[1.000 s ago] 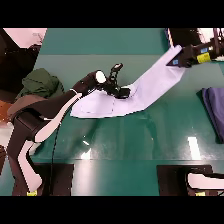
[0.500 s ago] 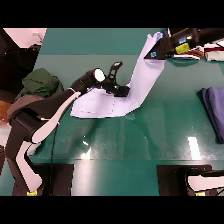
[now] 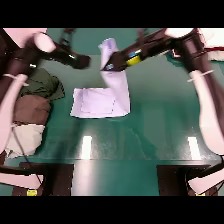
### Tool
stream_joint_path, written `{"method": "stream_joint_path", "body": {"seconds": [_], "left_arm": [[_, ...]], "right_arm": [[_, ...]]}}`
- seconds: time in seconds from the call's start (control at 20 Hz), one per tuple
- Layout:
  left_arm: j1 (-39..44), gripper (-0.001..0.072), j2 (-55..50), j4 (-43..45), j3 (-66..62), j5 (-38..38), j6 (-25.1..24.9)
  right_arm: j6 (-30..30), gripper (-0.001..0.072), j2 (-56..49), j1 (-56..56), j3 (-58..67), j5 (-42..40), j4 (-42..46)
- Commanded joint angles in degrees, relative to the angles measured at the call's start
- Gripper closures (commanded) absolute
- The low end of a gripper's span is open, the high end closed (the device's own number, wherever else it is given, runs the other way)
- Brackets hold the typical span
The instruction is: Fold the shirts.
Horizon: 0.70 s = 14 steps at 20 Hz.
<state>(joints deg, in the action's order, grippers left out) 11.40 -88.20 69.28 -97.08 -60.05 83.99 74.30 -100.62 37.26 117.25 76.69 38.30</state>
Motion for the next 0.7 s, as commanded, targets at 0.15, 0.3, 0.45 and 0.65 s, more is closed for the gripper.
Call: {"method": "stream_joint_path", "body": {"seconds": [0.15,0.3,0.45,0.65], "left_arm": [[-13.18,0.0680,12.24,2.97,-0.02,-2.51,-0.44],[-14.36,0.0680,13.03,3.02,0.00,-6.82,-1.16],[-14.36,0.0680,12.96,2.58,0.00,-9.09,-2.12],[-14.34,0.0681,12.96,2.29,0.00,-10.23,-2.12]], "right_arm": [[-6.86,0.0056,-10.78,13.84,0.07,-20.65,-2.62],[-6.86,0.0290,-8.44,10.93,0.07,-13.81,-0.61],[-4.44,0.0300,-3.23,4.61,-4.24,-1.44,8.83],[-0.79,0.0300,5.92,-6.62,-22.01,1.77,17.77]]}}
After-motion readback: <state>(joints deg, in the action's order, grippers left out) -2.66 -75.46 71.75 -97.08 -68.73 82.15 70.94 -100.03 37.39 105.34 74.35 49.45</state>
